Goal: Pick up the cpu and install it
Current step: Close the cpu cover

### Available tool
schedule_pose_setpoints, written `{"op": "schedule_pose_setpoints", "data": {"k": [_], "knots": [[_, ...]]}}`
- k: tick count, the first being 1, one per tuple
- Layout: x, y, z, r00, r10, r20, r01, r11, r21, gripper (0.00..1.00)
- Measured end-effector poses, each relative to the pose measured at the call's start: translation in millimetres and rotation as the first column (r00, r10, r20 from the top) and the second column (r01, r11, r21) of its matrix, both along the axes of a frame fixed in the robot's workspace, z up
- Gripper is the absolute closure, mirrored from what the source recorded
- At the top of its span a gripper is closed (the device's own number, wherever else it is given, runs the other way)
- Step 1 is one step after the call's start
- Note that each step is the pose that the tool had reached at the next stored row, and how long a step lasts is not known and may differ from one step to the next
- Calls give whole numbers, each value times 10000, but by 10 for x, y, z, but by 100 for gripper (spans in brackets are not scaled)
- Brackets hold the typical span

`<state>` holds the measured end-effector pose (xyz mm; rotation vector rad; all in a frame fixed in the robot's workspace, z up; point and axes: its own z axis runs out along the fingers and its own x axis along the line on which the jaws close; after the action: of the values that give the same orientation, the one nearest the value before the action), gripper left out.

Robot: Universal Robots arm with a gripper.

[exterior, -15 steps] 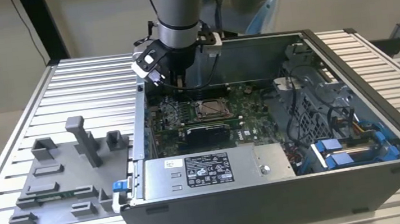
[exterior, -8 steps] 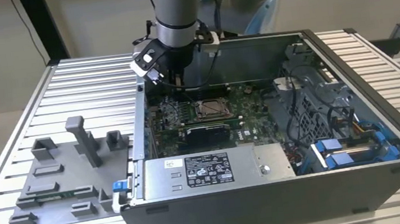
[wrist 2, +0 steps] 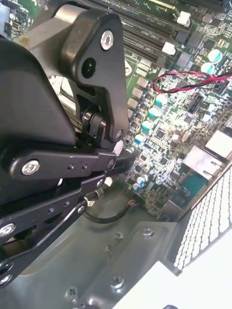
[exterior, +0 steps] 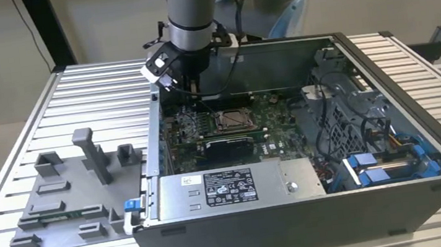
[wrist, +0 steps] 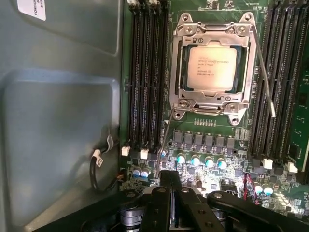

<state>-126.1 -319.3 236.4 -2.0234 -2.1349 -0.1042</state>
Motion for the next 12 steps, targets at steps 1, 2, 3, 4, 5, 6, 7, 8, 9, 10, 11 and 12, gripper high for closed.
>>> {"op": "schedule_pose_setpoints", "data": {"k": [1,2,3,4,5,6,7,8,9,10,11,12], "knots": [[-2,7,0,10000,0,0,0,10000,0,100],[-4,12,0,10000,1,0,-1,10000,0,100],[-7,17,0,10000,2,0,-2,10000,0,100],[-9,23,0,10000,3,0,-3,10000,0,100],[-12,26,1,10000,4,-1,-4,10000,-1,100],[-13,29,1,10000,5,-1,-5,10000,0,100],[-13,30,0,10000,6,0,-6,10000,0,100],[-12,30,0,10000,7,-1,-7,10000,0,100],[-12,31,0,10000,7,0,-7,10000,1,100],[-13,32,0,10000,5,0,-5,10000,0,100],[-13,32,0,10000,5,0,-5,10000,0,100],[-12,32,0,10000,5,0,-5,10000,0,100]]}}
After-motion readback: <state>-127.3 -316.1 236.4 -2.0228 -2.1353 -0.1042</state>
